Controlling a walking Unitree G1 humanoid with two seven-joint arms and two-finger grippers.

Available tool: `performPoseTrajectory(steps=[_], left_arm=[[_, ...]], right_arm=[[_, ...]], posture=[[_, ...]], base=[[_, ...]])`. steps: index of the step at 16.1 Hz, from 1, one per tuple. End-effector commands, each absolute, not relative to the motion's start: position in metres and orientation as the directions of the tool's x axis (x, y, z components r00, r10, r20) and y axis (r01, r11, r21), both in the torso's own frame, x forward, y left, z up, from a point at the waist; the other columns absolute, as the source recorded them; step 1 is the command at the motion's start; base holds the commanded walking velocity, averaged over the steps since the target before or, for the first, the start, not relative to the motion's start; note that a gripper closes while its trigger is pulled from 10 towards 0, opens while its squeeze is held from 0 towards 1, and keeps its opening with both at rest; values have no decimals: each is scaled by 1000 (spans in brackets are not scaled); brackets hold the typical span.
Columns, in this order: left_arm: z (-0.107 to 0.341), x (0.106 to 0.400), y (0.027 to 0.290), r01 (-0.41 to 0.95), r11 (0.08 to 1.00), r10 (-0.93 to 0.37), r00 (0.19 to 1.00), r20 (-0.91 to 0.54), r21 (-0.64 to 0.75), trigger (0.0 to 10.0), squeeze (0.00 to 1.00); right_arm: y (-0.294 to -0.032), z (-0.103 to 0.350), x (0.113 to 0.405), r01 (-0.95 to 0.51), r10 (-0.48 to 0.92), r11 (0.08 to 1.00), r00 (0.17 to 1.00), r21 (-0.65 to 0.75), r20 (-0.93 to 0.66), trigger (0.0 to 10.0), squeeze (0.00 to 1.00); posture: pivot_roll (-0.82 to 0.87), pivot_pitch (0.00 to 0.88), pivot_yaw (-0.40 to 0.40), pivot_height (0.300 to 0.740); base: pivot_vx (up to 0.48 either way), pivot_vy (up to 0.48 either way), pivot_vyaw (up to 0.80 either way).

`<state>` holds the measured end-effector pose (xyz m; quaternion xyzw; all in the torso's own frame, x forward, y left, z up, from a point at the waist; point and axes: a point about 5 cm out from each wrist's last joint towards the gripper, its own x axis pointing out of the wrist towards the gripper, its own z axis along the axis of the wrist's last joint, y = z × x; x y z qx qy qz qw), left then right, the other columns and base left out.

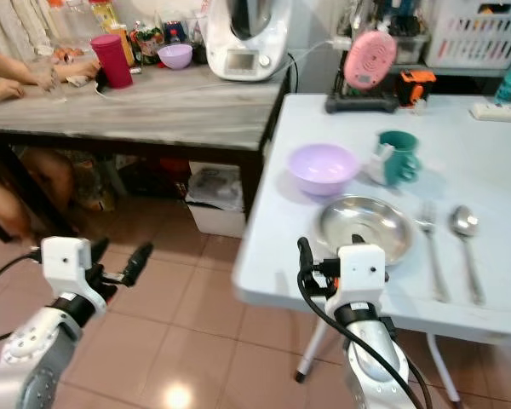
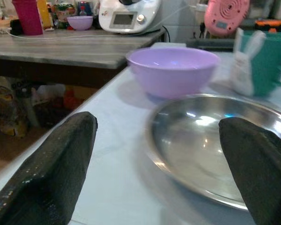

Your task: Setting the table

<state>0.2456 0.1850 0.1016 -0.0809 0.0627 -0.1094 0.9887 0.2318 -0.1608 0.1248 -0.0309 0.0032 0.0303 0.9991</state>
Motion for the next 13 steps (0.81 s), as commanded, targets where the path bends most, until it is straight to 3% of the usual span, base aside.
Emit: performPoseTrajectory(steps=[1,7,13], left_arm=[[106,247,185,226,959,-245,965,-94,-172,10000,0],[115,248,178,284,947,-295,954,-58,-146,10000,0],[114,249,181,264,955,-276,959,-69,-138,10000,0]], right_arm=[[-162,127,231,-53,53,997,999,-59,-5,10000,0],[-161,127,230,-56,56,997,998,-53,-8,10000,0],[-162,124,229,-29,27,998,999,-59,-31,10000,0]], posture=[[-165,21,99,740],[-166,30,99,740],[-169,42,99,740]], base=[[0,0,-800],[0,0,-751],[0,0,0]])
